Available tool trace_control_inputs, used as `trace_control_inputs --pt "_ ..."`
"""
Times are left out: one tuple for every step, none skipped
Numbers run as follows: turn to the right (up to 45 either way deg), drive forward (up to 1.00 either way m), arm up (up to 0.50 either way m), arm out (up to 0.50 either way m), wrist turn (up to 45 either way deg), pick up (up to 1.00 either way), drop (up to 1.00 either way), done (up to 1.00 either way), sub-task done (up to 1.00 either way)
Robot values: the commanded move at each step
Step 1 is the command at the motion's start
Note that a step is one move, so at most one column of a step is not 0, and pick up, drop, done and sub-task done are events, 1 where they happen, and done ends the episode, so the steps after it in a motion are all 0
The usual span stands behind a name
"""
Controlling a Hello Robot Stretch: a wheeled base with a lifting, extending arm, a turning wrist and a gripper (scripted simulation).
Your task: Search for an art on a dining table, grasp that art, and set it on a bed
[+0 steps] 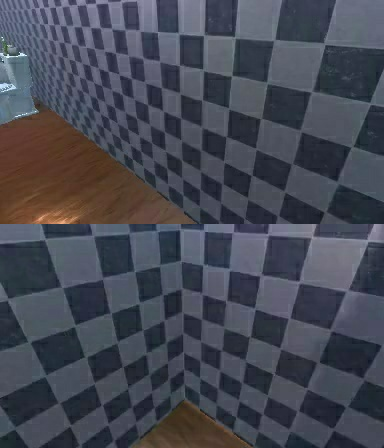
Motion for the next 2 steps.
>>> trace_control_inputs --pt "0.0 0.4 0.0 0.0 0.0 0.0 0.0 0.0 0.0" --pt "-36.0 0.0 0.0 0.0 0.0 0.0 0.0 0.0 0.0"
